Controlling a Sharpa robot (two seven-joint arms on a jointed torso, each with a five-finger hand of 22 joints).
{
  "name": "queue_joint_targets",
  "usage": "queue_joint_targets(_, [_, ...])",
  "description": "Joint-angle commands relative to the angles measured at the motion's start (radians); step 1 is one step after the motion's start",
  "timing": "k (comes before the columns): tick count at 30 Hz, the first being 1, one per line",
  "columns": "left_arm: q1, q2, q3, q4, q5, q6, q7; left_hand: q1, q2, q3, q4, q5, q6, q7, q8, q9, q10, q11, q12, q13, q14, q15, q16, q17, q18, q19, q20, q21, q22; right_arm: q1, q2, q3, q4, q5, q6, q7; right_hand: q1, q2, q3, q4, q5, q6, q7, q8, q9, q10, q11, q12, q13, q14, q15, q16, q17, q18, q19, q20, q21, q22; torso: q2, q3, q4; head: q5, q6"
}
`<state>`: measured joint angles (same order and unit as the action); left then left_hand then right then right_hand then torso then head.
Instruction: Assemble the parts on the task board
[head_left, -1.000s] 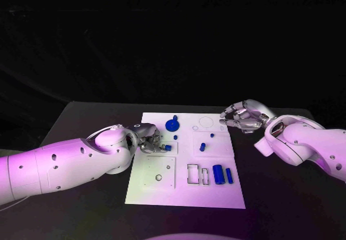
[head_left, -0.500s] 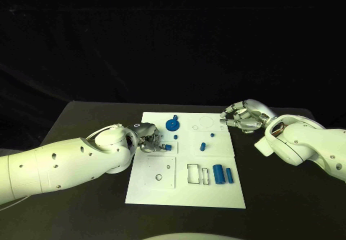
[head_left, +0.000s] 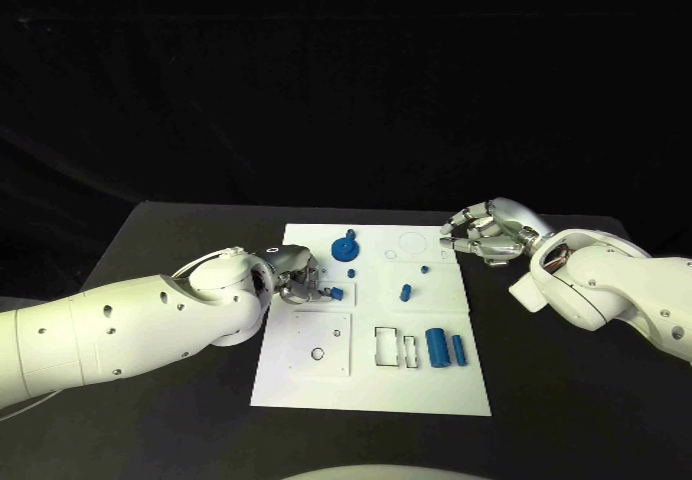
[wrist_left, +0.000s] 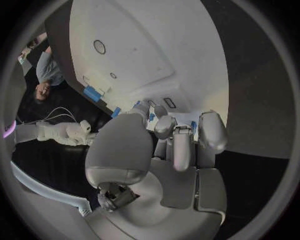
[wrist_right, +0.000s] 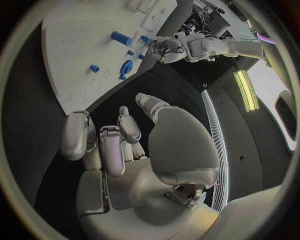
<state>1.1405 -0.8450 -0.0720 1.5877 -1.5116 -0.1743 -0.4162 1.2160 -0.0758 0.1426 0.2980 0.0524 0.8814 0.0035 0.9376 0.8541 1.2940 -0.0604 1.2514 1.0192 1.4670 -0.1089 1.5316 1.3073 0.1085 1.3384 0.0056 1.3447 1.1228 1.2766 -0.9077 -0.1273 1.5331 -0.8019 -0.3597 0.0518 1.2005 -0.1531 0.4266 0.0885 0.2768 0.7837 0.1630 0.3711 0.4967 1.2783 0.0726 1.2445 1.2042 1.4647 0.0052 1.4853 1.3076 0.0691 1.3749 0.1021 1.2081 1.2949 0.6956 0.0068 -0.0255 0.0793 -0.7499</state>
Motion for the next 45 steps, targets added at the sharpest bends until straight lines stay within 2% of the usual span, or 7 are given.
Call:
queue_joint_targets(1, [0.0, 0.001, 0.001, 0.001, 0.015, 0.001, -0.004, 0.001, 0.009, 0.008, -0.001, 0.003, -0.002, -0.005, -0.002, 0.001, 0.006, -0.003, 0.005, 0.001, 0.087, -0.004, 0.005, 0.2, -0.017, 0.001, -0.003, 0.003, 0.001, -0.001, 0.001, 0.0, 0.0, -0.009, 0.014, 0.007, 0.006, 0.0, 0.005, 0.003, 0.005, -0.007, -0.002, 0.007, -0.001, -0.003, 0.002, 0.003, -0.001, 0.057, -0.006, -0.004, 0.055, 0.017, -0.005, 0.002, -0.005, 0.001, 0.0, 0.0001, 0.0001, -0.001, -0.001])
queue_joint_targets(16, [0.0, 0.002, 0.001, 0.0, 0.024, -0.004, -0.008, -0.011, 0.01, 0.008, -0.001, 0.003, -0.002, -0.005, -0.002, 0.003, 0.006, -0.002, 0.006, 0.001, 0.087, -0.004, 0.005, 0.199, -0.017, 0.002, -0.003, 0.004, 0.003, -0.001, 0.001, 0.0, 0.0, -0.009, 0.014, 0.006, 0.006, 0.0, 0.005, 0.003, 0.005, -0.007, -0.002, 0.007, -0.001, -0.003, 0.002, 0.003, -0.001, 0.057, -0.006, -0.004, 0.055, 0.017, -0.005, 0.002, -0.005, 0.001, 0.0, -0.0002, -0.0001, -0.001, 0.0])
queue_joint_targets(33, [0.0, 0.002, 0.001, 0.0, 0.028, -0.012, -0.013, -0.024, 0.027, 0.018, -0.001, 0.003, -0.003, -0.005, -0.001, 0.006, 0.008, -0.003, 0.008, 0.003, 0.087, -0.004, 0.006, 0.201, -0.018, 0.004, -0.003, 0.007, 0.007, -0.001, 0.001, 0.0, 0.001, -0.009, 0.014, 0.006, 0.006, 0.0, 0.005, 0.003, 0.005, -0.007, -0.002, 0.007, -0.001, -0.003, 0.002, 0.003, -0.001, 0.057, -0.006, -0.004, 0.055, 0.017, -0.005, 0.002, -0.005, 0.001, -0.001, 0.0005, 0.0004, 0.0, 0.0])
queue_joint_targets(45, [0.0, 0.004, 0.001, -0.002, 0.035, -0.016, -0.015, -0.028, 0.031, 0.02, -0.001, 0.003, -0.002, -0.005, -0.001, 0.007, 0.009, -0.003, 0.01, 0.005, 0.088, -0.004, 0.007, 0.203, -0.019, 0.006, -0.003, 0.009, 0.011, -0.001, 0.0, 0.0, 0.001, -0.009, 0.014, 0.006, 0.005, 0.0, 0.005, 0.004, 0.005, -0.008, -0.002, 0.01, -0.002, -0.002, 0.002, 0.005, 0.0, 0.057, -0.006, -0.005, 0.053, 0.017, -0.004, 0.002, -0.006, 0.001, 0.0, 0.0003, -0.0002, -0.001, 0.001])
